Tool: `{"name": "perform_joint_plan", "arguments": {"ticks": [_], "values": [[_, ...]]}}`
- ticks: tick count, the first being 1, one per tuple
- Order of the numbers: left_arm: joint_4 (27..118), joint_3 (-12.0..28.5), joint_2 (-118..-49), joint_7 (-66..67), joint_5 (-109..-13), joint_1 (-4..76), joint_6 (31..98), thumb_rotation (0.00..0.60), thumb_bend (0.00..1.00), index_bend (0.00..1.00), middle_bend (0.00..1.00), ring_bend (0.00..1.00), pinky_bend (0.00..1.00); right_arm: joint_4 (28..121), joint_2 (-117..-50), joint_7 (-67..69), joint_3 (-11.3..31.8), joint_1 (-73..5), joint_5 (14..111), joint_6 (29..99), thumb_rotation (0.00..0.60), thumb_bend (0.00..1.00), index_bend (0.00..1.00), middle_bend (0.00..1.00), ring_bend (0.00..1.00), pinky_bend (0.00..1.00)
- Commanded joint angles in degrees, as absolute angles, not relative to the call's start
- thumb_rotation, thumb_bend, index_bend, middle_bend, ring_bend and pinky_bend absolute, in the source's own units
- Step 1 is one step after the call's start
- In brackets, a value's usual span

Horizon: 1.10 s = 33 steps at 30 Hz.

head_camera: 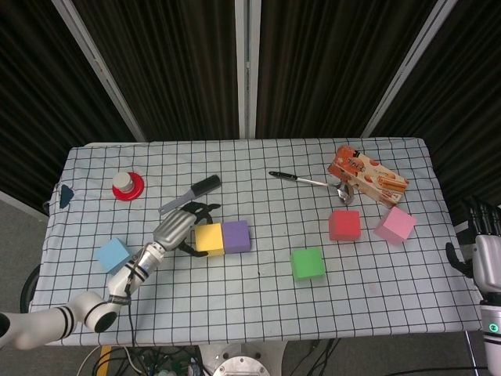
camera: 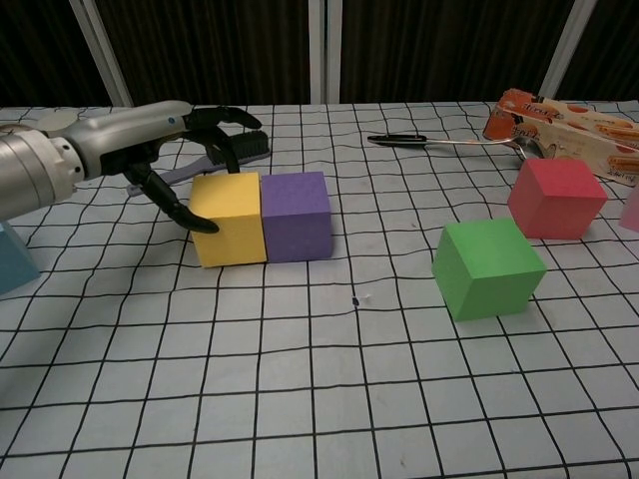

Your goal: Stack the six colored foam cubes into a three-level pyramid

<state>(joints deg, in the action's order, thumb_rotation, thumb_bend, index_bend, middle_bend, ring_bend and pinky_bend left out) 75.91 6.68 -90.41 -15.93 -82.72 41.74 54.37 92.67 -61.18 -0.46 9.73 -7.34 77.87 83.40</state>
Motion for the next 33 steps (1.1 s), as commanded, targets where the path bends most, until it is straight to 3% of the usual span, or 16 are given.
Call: {"name": "perform_joint_plan", "arguments": {"ticks": [1,33], "values": [[75.59,6.78,-90.62,-15.95,-82.56,41.78,54.53,0.600,0.06,0.10,0.46,0.14,0.13,92.63,-61.23,-0.43,9.67,-7.30,77.92,83.40,0.600,0.33,0.00,0.00,0.00,0.00],[73.72,5.89,-93.04,-15.06,-81.85,42.11,54.21,0.600,0.06,0.10,0.43,0.14,0.12,90.58,-62.10,1.04,9.29,-7.14,77.49,82.45,0.600,0.33,0.00,0.00,0.00,0.00]]}}
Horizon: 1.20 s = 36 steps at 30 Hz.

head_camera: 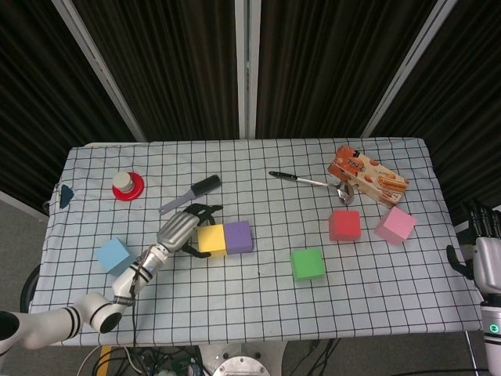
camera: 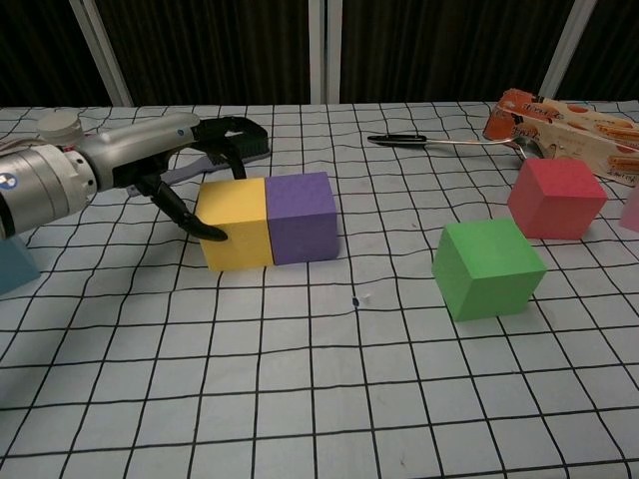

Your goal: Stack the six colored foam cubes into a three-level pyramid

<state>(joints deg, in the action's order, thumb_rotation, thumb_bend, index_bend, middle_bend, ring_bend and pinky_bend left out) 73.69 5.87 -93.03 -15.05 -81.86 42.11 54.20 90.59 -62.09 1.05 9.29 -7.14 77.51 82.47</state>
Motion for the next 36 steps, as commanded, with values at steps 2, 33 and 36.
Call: {"name": "perform_joint_plan", "arguments": {"ticks": [2,33,36], "values": [[73.79,5.92,-92.96,-15.22,-81.88,42.12,54.24,0.600,0.06,0.10,0.42,0.14,0.12,90.59,-62.10,1.01,9.28,-7.14,77.41,82.36,0.600,0.33,0.00,0.00,0.00,0.00],[82.16,2.49,-83.10,-13.35,-85.17,34.84,65.00,0.600,0.02,0.05,0.12,0.06,0.12,91.96,-60.49,-1.79,7.52,-9.44,81.30,78.84,0.600,0.28,0.00,0.00,0.00,0.00],[80.67,-0.13,-83.91,-10.42,-86.12,29.13,72.32,0.600,0.02,0.05,0.12,0.06,0.12,92.21,-60.09,-2.41,6.36,-11.79,82.70,74.32,0.600,0.21,0.00,0.00,0.00,0.00]]}}
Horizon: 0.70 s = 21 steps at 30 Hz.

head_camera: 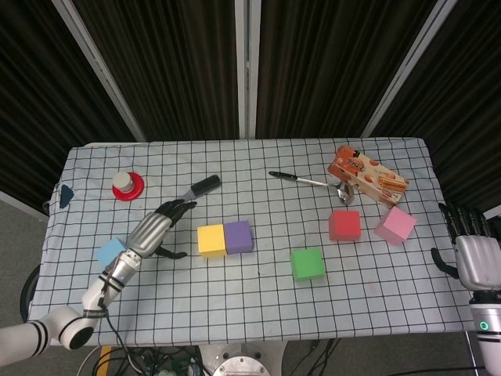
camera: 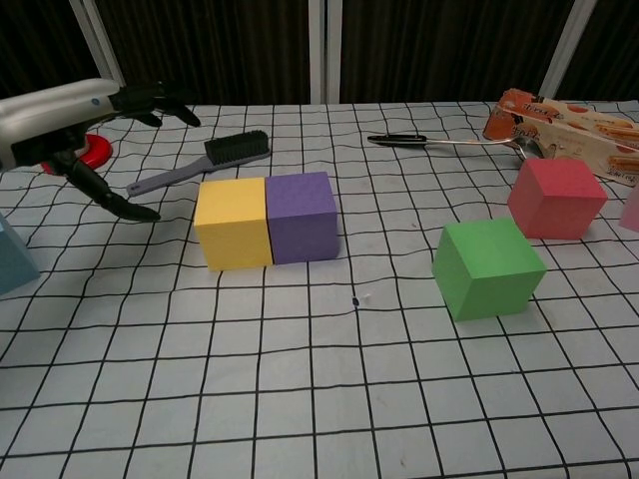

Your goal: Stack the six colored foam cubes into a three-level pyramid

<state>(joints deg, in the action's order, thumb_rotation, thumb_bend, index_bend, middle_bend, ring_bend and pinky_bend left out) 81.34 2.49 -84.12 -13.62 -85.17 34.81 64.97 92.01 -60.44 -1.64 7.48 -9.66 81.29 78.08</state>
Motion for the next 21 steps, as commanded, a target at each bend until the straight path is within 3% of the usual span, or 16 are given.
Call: {"name": "perform_joint_plan", "arguments": {"ticks": [1,7,21], "values": [[80.15,0.12,-83.60,-10.26,-85.85,28.32,73.56,0.600,0.02,0.05,0.12,0.06,0.12,92.43,-59.88,-2.48,6.01,-12.62,83.18,72.76,0.600,0.18,0.00,0.00,0.00,0.00],[78.13,2.36,-80.22,-13.38,-82.19,24.19,77.52,0.600,0.02,0.05,0.12,0.06,0.12,94.63,-59.49,-1.74,5.08,-17.81,87.13,66.12,0.600,0.06,0.00,0.00,0.00,0.00],[74.80,3.90,-78.12,-20.10,-78.57,19.73,76.42,0.600,0.02,0.06,0.12,0.06,0.12,97.39,-65.22,-1.77,3.54,-28.39,91.40,53.87,0.600,0.06,0.00,0.06,0.00,0.00]]}}
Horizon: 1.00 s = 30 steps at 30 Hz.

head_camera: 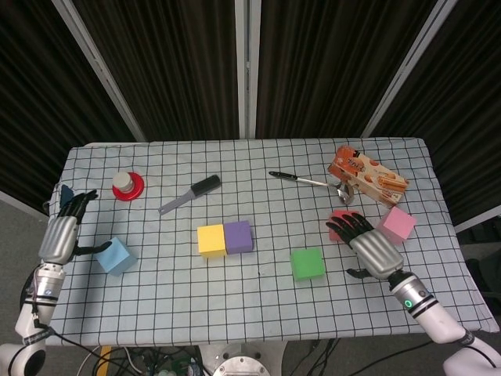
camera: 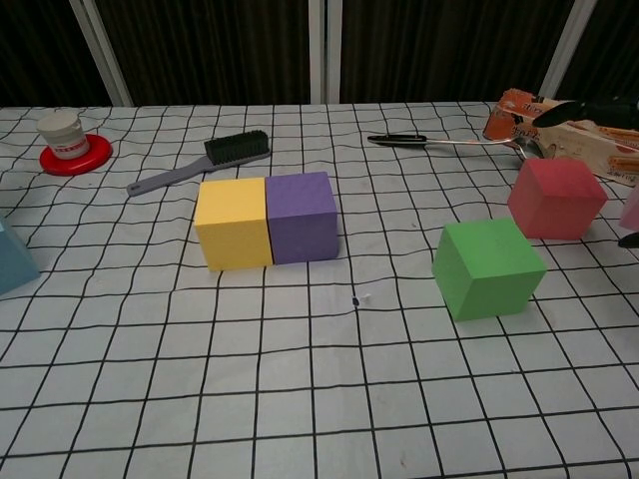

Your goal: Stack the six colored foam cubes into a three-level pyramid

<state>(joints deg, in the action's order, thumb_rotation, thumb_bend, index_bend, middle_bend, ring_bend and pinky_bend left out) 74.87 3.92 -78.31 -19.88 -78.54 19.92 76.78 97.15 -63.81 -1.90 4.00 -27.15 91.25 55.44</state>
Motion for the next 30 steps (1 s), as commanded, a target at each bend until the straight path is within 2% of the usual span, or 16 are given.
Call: {"name": "perform_joint_plan", "arguments": {"ticks": [1,8,19,25,30], "values": [[74.83,3.92,-78.05,-20.19,-78.59,19.61,76.31,0.600,0.02,0.06,0.12,0.06,0.12,97.49,-65.69,-1.55,3.40,-28.83,91.41,53.31,0.600,0.06,0.00,0.06,0.00,0.00],[74.28,4.36,-77.99,-20.97,-78.59,18.57,76.05,0.600,0.02,0.06,0.12,0.06,0.12,96.56,-69.29,-3.25,2.64,-31.40,90.51,50.32,0.600,0.06,0.00,0.10,0.00,0.00],[71.45,4.58,-78.75,-22.88,-77.51,17.97,72.56,0.600,0.02,0.06,0.12,0.06,0.12,94.28,-73.78,-6.07,2.65,-32.23,88.29,51.58,0.600,0.11,0.00,0.29,0.00,0.00],[71.41,4.65,-78.40,-24.05,-77.97,17.58,71.99,0.600,0.02,0.06,0.12,0.06,0.12,95.27,-73.16,-6.36,3.88,-32.20,86.63,53.59,0.600,0.27,0.00,0.40,0.00,0.00],[71.64,4.78,-77.74,-24.65,-78.25,17.13,71.96,0.600,0.02,0.06,0.12,0.06,0.12,95.39,-72.39,-6.15,6.23,-33.45,85.04,54.33,0.600,0.30,0.00,0.47,0.03,0.00]]}}
